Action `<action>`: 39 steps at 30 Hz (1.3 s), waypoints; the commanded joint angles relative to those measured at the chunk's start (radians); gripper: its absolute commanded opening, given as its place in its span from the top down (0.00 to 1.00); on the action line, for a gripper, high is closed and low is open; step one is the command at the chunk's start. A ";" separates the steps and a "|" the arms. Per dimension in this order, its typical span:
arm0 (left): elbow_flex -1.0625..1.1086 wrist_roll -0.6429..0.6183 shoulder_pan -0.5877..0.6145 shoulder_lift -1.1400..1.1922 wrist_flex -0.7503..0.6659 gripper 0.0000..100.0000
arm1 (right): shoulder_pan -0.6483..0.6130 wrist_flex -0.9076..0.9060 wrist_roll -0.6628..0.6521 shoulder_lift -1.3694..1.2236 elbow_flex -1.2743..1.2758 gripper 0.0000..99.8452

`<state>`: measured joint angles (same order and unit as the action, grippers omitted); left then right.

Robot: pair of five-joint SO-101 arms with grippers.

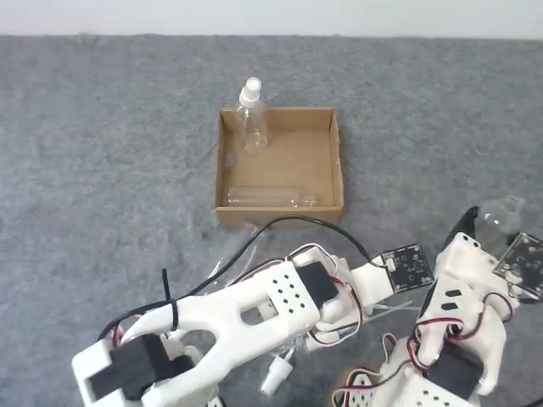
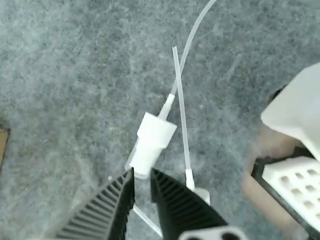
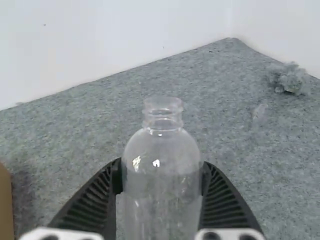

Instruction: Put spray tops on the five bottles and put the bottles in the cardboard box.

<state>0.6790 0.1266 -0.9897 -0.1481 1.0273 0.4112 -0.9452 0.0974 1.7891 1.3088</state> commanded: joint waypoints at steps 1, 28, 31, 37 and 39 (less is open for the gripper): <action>-0.067 -0.020 -0.003 0.051 0.037 0.92 | -0.013 0.028 0.005 0.025 -0.037 0.94; 0.110 -0.054 0.123 -0.344 0.023 0.89 | 0.088 0.065 0.009 0.025 -0.040 0.94; 0.110 -0.054 0.123 -0.255 -0.021 0.85 | 0.150 0.088 0.009 0.025 -0.038 0.94; 0.073 -0.086 0.106 -0.101 -0.097 0.78 | 0.206 0.096 0.011 0.025 -0.037 0.94; 0.051 -0.084 0.078 -0.068 -0.097 0.77 | 0.211 0.110 0.011 0.025 -0.034 0.94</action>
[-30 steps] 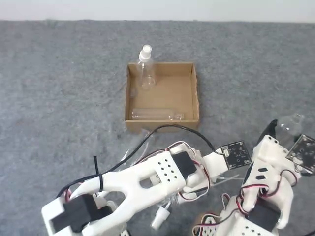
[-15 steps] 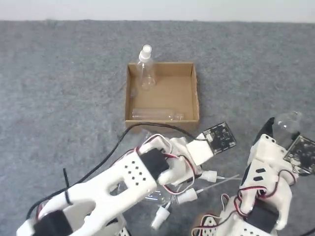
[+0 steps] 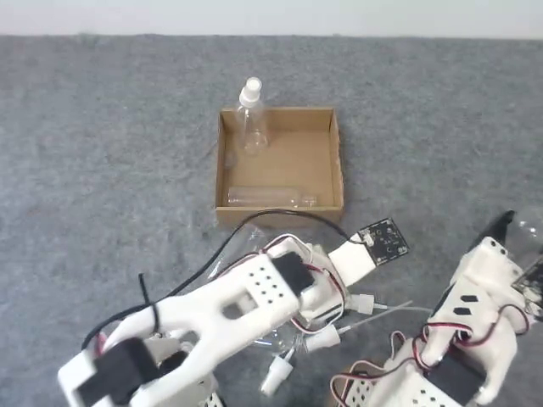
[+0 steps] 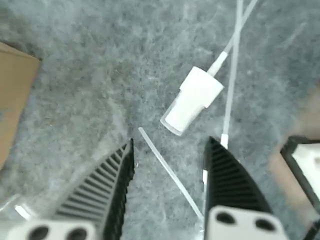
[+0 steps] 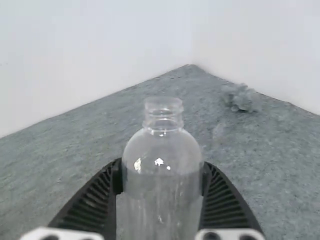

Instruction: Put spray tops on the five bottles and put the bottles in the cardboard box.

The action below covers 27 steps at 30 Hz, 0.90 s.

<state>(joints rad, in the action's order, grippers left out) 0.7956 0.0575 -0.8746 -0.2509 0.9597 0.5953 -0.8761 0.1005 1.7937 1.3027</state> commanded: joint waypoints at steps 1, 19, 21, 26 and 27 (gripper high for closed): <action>-0.073 -0.014 -0.054 0.054 -0.031 0.77 | 0.027 0.044 0.008 0.021 -0.026 0.94; -0.466 -0.011 -0.091 0.505 0.176 0.97 | 0.025 0.047 0.003 0.021 -0.015 0.94; -0.467 -0.011 -0.091 0.506 0.178 0.99 | 0.025 0.047 0.003 0.021 -0.015 0.94; -0.467 -0.011 -0.086 0.457 0.235 0.99 | 0.025 0.047 0.003 0.021 -0.015 0.94; -0.466 -0.011 -0.084 0.436 0.249 0.99 | 0.025 0.047 0.003 0.021 -0.015 0.94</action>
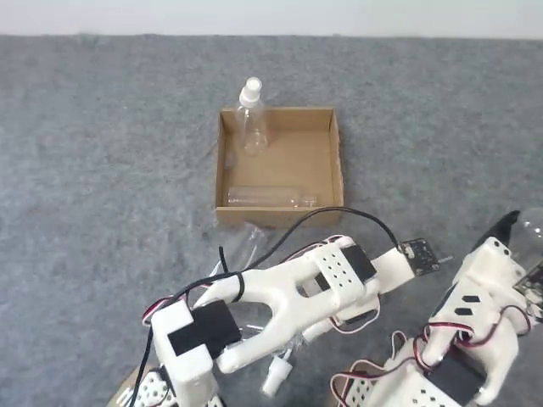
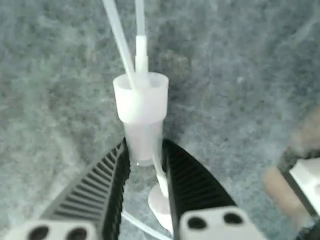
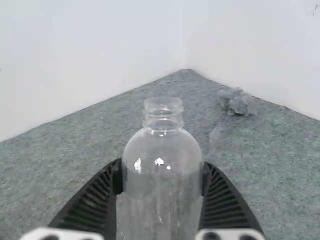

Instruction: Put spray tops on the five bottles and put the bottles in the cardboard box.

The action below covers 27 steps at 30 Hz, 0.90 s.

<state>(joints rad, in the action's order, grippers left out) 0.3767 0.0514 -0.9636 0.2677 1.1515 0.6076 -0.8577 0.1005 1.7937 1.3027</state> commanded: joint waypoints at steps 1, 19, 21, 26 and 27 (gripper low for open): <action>-0.042 -0.005 0.005 -0.106 0.069 0.99 | 0.013 0.028 0.003 0.021 -0.015 0.94; 0.099 -0.008 0.075 -0.405 0.077 0.99 | 0.007 0.028 0.002 0.021 -0.015 0.94; 0.110 -0.011 0.075 -0.431 0.077 0.99 | 0.007 0.028 0.002 0.021 -0.015 0.94; 0.139 -0.012 0.077 -0.506 0.077 0.99 | 0.007 0.028 0.002 0.021 -0.015 0.94; 0.145 -0.012 0.077 -0.525 0.081 0.99 | 0.007 0.028 0.002 0.021 -0.015 0.94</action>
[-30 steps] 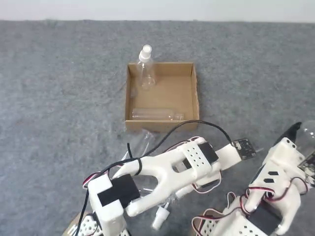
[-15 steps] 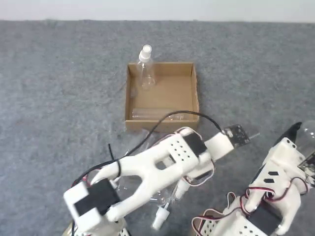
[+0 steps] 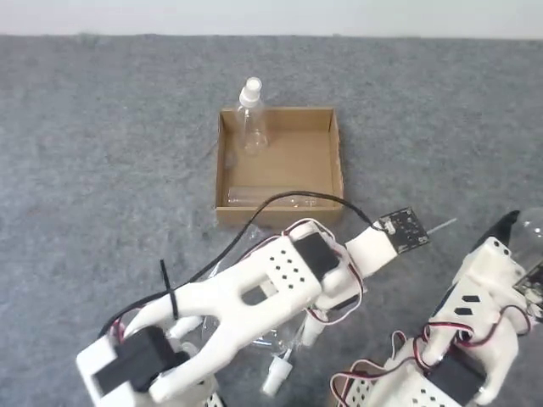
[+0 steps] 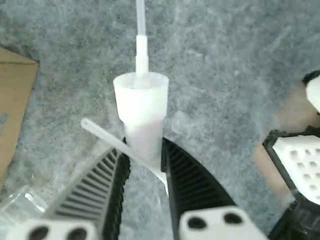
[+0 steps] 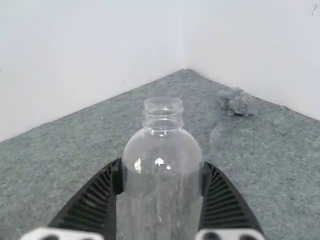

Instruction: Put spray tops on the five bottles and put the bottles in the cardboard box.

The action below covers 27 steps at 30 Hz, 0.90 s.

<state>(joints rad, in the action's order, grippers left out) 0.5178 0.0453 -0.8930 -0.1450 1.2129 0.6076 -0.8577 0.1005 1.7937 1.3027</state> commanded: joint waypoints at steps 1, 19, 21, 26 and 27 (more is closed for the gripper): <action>0.007 -0.006 0.006 -0.130 0.031 0.99 | 0.007 0.028 0.002 0.021 -0.015 0.94; 0.015 -0.054 0.262 -0.431 0.115 0.99 | -0.036 0.019 0.000 0.021 -0.014 0.94; 0.015 -0.057 0.279 -0.463 0.127 0.99 | -0.036 0.019 0.000 0.021 -0.014 0.94; 0.038 -0.054 0.339 -0.551 0.129 0.99 | -0.038 0.025 0.000 0.021 -0.002 0.94; 0.045 -0.052 0.348 -0.572 0.127 0.99 | -0.038 0.028 0.000 0.021 0.006 0.94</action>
<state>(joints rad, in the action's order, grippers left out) 0.5424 0.0054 -0.5754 -0.6130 1.3387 0.5831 -0.8577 0.1005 1.7937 1.3027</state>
